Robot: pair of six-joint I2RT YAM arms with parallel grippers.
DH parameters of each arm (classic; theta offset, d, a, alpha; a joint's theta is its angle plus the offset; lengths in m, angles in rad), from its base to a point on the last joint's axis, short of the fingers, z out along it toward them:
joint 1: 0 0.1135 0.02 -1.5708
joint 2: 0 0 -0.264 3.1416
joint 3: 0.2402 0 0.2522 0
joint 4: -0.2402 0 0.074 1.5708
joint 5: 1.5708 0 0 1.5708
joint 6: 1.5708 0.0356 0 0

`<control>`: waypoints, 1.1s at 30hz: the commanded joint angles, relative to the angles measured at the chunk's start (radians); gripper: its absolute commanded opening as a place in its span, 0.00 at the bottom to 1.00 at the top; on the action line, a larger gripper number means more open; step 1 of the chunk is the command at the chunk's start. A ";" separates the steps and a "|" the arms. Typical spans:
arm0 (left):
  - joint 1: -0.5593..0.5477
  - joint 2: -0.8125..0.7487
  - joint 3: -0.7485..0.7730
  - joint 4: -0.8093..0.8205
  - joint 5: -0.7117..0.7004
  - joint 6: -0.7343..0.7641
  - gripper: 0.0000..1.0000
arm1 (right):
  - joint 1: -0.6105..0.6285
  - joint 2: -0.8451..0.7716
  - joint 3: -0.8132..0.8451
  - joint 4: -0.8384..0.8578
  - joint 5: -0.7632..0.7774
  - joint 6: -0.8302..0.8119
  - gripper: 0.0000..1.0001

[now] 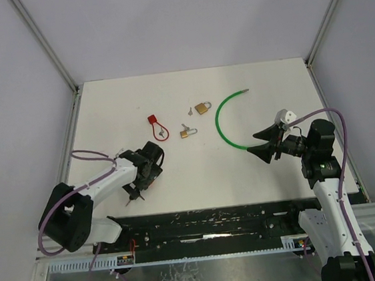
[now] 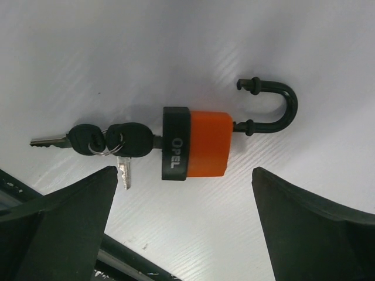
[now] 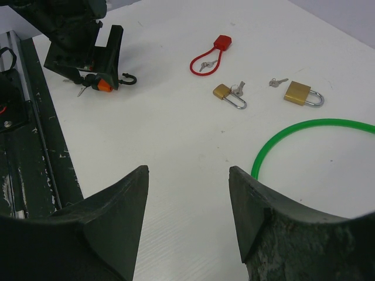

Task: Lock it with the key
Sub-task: Place the key at the center of the board, then pick up the lock from the center of the board.

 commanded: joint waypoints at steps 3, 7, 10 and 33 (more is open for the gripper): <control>0.012 0.073 0.063 0.039 -0.001 0.039 0.91 | -0.006 -0.014 0.004 0.028 -0.032 -0.006 0.64; 0.026 0.081 0.064 0.044 -0.001 0.049 0.86 | -0.006 -0.013 0.004 0.029 -0.032 -0.004 0.64; 0.042 0.073 0.049 0.066 0.009 0.065 0.71 | -0.006 -0.012 0.004 0.029 -0.033 -0.004 0.64; 0.092 0.088 0.016 0.111 0.079 0.108 0.32 | -0.006 -0.020 0.004 0.034 -0.041 0.002 0.64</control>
